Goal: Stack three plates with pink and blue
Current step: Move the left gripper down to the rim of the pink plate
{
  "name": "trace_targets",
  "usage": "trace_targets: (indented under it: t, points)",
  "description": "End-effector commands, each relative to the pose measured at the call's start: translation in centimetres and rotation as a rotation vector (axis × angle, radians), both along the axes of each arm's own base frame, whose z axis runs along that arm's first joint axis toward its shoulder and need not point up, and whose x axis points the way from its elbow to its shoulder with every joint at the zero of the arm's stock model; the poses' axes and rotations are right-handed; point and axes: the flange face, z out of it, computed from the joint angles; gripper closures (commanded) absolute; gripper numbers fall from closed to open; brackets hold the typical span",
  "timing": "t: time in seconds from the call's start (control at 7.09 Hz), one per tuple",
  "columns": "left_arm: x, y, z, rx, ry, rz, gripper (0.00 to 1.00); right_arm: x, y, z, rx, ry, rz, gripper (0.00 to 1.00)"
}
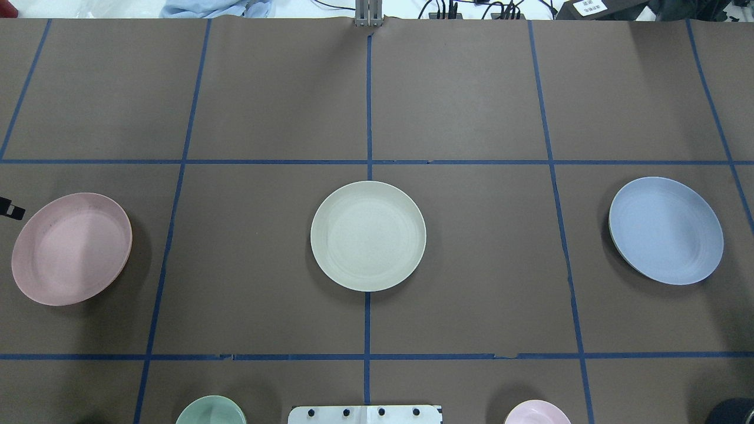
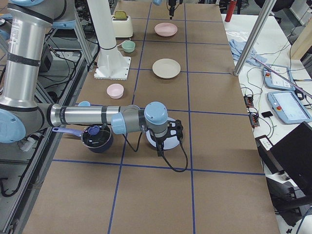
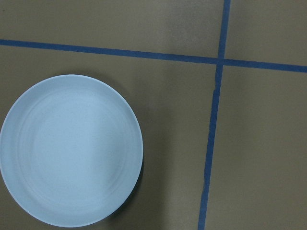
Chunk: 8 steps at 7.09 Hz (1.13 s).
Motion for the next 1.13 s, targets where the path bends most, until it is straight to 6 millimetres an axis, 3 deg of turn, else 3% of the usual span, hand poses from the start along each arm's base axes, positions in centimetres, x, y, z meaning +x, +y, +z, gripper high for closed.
trace_targets:
  t: [0.0, 0.14, 0.56, 0.85, 0.99]
  points:
    - [1.8, 0.7, 1.6, -0.029, -0.006, 0.038, 0.03, -0.4, -0.1, 0.0, -0.013, -0.004, 0.002, 0.00]
    - [2.9, 1.2, 1.9, -0.033, -0.008, 0.063, 0.03, -0.5, -0.1, 0.0, -0.015, -0.003, 0.001, 0.00]
    - [3.6, 1.5, 2.5, -0.039, -0.018, 0.079, 0.17, -1.0, -0.1, 0.0, -0.016, -0.003, -0.011, 0.00]
    - [4.4, 1.8, 2.6, -0.038, -0.021, 0.096, 0.43, -1.2, -0.2, -0.2, -0.012, -0.004, -0.016, 0.00]
    - [4.5, 1.8, 2.6, -0.038, -0.021, 0.097, 0.77, -1.2, -0.3, -0.2, -0.012, -0.004, -0.018, 0.00]
